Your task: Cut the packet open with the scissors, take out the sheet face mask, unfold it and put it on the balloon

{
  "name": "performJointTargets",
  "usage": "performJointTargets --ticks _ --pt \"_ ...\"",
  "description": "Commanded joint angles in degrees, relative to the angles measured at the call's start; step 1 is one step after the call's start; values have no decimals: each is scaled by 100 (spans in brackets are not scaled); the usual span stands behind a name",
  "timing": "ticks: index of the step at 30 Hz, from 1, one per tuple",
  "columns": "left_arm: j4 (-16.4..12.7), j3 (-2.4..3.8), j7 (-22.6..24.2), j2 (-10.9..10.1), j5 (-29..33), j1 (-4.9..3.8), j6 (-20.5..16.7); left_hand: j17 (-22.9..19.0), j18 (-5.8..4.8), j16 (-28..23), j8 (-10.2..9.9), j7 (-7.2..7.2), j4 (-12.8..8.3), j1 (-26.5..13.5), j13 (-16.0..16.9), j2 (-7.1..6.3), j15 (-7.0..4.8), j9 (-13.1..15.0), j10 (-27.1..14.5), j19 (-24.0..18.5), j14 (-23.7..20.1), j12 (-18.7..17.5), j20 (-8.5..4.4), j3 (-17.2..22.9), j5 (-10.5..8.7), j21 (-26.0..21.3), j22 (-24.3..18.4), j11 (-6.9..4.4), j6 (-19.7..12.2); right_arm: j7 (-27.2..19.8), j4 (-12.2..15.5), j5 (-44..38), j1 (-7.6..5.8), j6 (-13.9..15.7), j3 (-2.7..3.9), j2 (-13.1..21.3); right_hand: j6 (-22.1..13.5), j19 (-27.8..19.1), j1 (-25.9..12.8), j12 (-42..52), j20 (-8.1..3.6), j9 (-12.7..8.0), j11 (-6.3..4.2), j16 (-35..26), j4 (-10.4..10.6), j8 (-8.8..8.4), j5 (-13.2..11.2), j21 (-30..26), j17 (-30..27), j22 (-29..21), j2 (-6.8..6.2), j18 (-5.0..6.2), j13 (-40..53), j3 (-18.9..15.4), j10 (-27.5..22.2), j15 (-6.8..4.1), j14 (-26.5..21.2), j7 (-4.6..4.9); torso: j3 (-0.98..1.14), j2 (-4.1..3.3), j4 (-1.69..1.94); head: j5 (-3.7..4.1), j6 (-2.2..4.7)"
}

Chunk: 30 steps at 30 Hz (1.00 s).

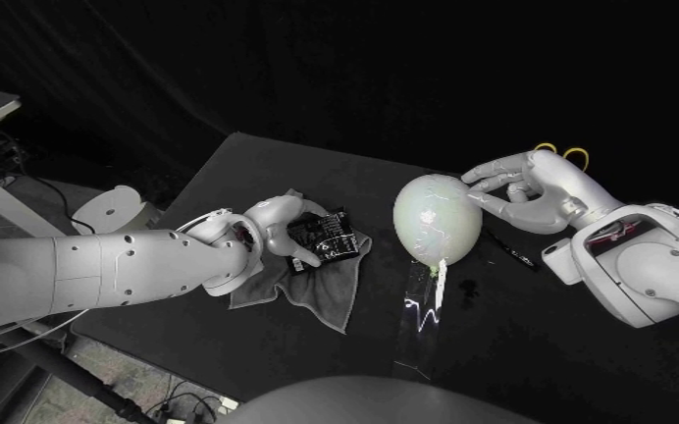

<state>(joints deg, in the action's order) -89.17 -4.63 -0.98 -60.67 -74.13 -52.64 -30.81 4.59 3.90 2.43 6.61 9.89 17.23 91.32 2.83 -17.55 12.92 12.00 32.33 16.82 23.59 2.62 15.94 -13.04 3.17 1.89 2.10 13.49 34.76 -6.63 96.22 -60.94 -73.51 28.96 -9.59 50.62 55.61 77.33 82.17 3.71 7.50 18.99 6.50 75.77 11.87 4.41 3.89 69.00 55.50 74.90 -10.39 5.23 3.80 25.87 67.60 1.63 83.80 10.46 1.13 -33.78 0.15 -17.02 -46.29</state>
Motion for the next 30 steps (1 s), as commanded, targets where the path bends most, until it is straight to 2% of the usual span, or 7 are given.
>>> performJointTargets --ticks 1,5,14,19,21,25,30 --pt "-20 2 -469 24 -430 22 -16 22 129 53 45 568 0 103 14 -2 13 30 99 61 100 41 -3 86 -19 43 11 13 94 -23 19 -38 -2 -23 2 8 8 -40 -47 25 12 6 -6 -14 -13 18 4 -10 -6 163 -19 -17 4 28 21 0 -23 35 -2 1 -4 -12 -22" --pt "-34 0 -543 37 -463 39 67 41 209 77 76 594 1 151 21 5 30 51 188 89 186 52 12 107 -19 55 18 37 161 -20 29 -39 -2 -23 2 16 8 -40 -47 25 12 6 -6 -14 -13 18 4 -10 -6 163 -19 -17 4 28 21 0 -23 35 0 2 -6 -18 -31" --pt "-57 -2 -662 76 -550 69 259 50 250 87 93 608 2 148 22 4 38 63 226 92 222 53 33 66 -19 59 20 50 197 -22 35 -40 -2 -23 2 20 6 -44 -53 24 12 6 -5 -17 -13 18 3 -15 -13 161 -23 -16 3 28 21 1 -25 36 5 6 -6 -41 -68" --pt "83 -2 -656 174 -620 119 269 111 303 160 189 588 -3 284 52 60 28 152 533 173 515 104 53 352 -17 83 34 39 480 -24 45 -40 -2 -21 2 29 6 -44 -53 24 12 6 -5 -17 -13 18 3 -15 -13 161 -23 -16 3 28 21 1 -25 36 2 8 -10 -42 -80" --pt "146 0 -629 216 -635 149 259 163 350 235 299 533 -19 425 78 148 -11 237 829 237 764 161 61 590 -21 107 45 -9 762 -23 51 -40 -2 -21 2 35 6 -44 -53 24 12 6 -5 -17 -13 18 3 -15 -13 161 -23 -16 3 28 21 1 -25 36 2 3 -11 -38 -87" --pt "266 3 -541 294 -651 194 229 257 443 357 524 414 -38 713 105 653 -90 356 1490 399 1233 235 73 1281 -34 166 66 -123 1218 -23 60 -40 -2 -20 2 45 6 -44 -53 24 12 6 -5 -17 -13 18 3 -15 -13 161 -23 -16 3 28 21 1 -25 36 1 1 -9 -33 -95" --pt "376 5 -426 357 -658 216 216 318 509 429 684 275 -89 1022 103 964 -156 402 1828 479 1554 251 74 1714 -39 194 68 -223 1536 -25 66 -40 -2 -19 2 52 5 -47 -61 23 13 7 -5 -16 -12 18 3 -17 -11 161 -24 -16 3 31 23 2 -26 37 4 5 -7 -29 -111"
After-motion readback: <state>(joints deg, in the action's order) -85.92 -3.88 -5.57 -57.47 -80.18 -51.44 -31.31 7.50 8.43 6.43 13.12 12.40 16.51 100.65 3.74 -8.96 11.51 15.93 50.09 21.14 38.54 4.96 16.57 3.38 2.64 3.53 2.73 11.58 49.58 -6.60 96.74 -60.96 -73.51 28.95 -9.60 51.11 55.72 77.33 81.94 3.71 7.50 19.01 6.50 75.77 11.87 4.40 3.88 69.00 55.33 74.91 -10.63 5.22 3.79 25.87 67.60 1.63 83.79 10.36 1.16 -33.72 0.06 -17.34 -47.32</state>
